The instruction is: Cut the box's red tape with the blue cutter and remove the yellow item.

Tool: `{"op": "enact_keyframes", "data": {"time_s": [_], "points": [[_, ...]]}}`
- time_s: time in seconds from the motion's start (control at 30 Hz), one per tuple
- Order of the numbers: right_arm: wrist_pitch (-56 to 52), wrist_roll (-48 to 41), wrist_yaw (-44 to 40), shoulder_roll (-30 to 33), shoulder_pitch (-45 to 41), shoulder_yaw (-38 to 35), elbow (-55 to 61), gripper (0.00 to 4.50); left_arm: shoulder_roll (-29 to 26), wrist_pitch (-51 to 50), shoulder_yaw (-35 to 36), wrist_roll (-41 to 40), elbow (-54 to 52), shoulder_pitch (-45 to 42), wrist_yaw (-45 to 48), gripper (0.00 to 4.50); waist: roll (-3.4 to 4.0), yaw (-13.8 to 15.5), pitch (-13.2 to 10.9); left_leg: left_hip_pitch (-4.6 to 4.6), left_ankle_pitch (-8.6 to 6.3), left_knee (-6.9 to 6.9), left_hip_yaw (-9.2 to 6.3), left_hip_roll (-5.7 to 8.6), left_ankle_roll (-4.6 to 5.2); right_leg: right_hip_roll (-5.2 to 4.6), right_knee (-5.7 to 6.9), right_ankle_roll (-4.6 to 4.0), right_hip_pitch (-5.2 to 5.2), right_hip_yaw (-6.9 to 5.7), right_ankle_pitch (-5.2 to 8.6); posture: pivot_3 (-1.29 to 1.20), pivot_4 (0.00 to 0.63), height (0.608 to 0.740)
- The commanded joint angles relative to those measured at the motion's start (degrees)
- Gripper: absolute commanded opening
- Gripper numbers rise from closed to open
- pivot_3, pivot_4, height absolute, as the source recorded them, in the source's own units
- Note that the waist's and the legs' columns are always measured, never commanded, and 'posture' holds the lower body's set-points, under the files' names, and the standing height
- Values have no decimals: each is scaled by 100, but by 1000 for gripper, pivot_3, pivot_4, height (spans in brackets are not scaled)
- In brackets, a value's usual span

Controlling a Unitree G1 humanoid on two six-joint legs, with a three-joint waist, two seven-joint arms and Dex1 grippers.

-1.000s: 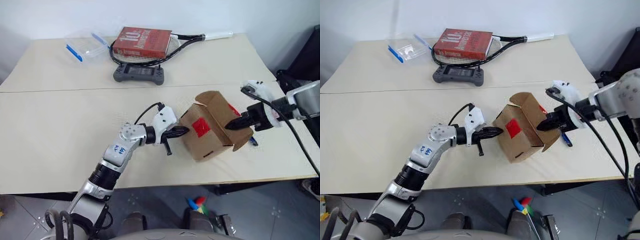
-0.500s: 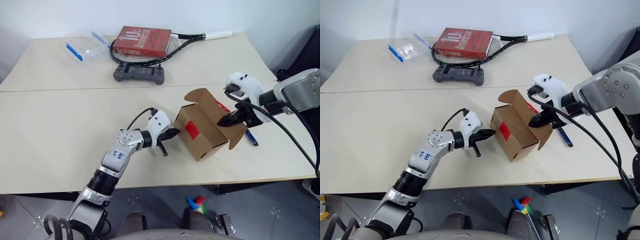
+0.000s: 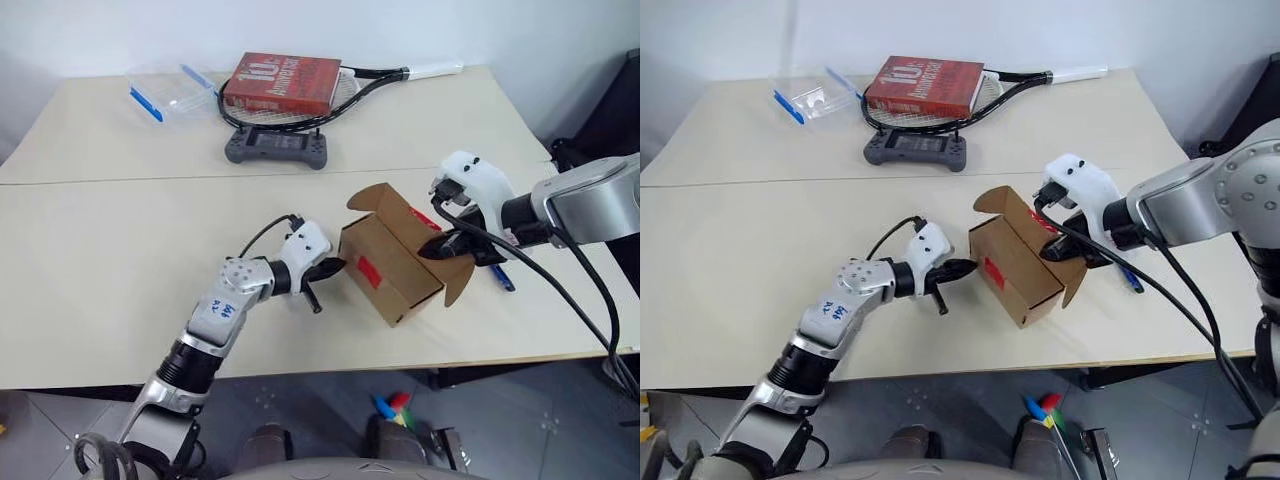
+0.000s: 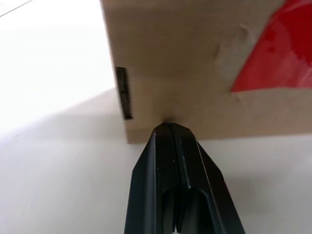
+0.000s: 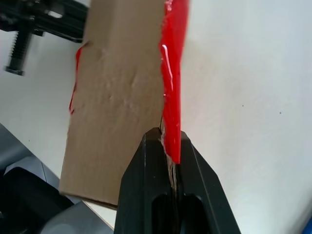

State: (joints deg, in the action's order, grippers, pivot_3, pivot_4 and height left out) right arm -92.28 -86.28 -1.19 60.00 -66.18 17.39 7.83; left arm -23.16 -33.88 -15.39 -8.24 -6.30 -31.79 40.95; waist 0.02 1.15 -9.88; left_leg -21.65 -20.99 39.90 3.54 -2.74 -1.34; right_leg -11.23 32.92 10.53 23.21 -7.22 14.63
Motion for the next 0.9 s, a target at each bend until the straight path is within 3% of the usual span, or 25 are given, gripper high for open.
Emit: {"op": "enact_keyframes", "data": {"time_s": [0.03, 0.17, 0.27, 0.4, 0.57, 0.63, 0.7, 0.9], "points": [[-22, -352, 455, -14, 129, -119, 138, 25, -706, -828, 503, -962, -1027, -147, 985, 0, 0, -4, 0, -7, 0, 0, 2, -1, 0, 0, 6, -2, 12, 2, 0, 0, 150, 740], [-22, -586, 828, -79, 173, -194, 101, 25, -711, -1503, 950, -1732, -1401, -590, 1012, 0, -7, 50, 0, -41, 0, 20, -1, -2, 0, -1, 8, -1, 34, -1, -3, 0, 150, 740], [-22, -679, 1048, -166, 176, -213, 72, 25, -227, -1735, 950, -1952, -1326, -883, 670, 0, -9, 37, 1, -43, 0, 26, -1, -1, 1, 0, 2, -1, 30, -1, -15, 0, 150, 740], [-3, -770, 1291, -258, 199, -251, 42, 25, 226, -1460, 397, -1523, -976, -997, 309, 0, -10, 5, 1, -42, 0, 23, 0, -1, 1, 1, 3, -1, 31, -2, -15, 0, 150, 740], [89, -989, 1551, -260, 213, -212, 12, 25, 410, -1202, 137, -1282, -707, -1034, 96, 0, -10, 4, 1, -42, 1, 21, 1, -1, 1, 2, 3, -1, 35, -1, -15, 0, 150, 740], [188, -1127, 1701, -218, 263, -203, 19, 25, 495, -925, -354, -907, -411, -1043, 70, 0, -11, 18, 1, -43, 1, 23, 2, -1, 1, 2, 3, -1, 35, -1, -15, 0, 150, 740], [255, -1165, 1809, -109, 361, -281, -10, 25, 497, -824, -694, -615, -295, -966, 11, 0, -19, 23, 6, -42, 1, 26, 2, -1, 2, 2, 3, -2, 33, -1, -15, 0, 150, 740], [207, -711, 1694, 174, 520, -627, -286, 25, 82, -1263, -630, -776, -618, -642, 262, 0, -29, 27, 13, -38, 1, 26, 2, -1, 2, 1, 4, -3, 28, 0, -16, 0, 150, 740]]}}
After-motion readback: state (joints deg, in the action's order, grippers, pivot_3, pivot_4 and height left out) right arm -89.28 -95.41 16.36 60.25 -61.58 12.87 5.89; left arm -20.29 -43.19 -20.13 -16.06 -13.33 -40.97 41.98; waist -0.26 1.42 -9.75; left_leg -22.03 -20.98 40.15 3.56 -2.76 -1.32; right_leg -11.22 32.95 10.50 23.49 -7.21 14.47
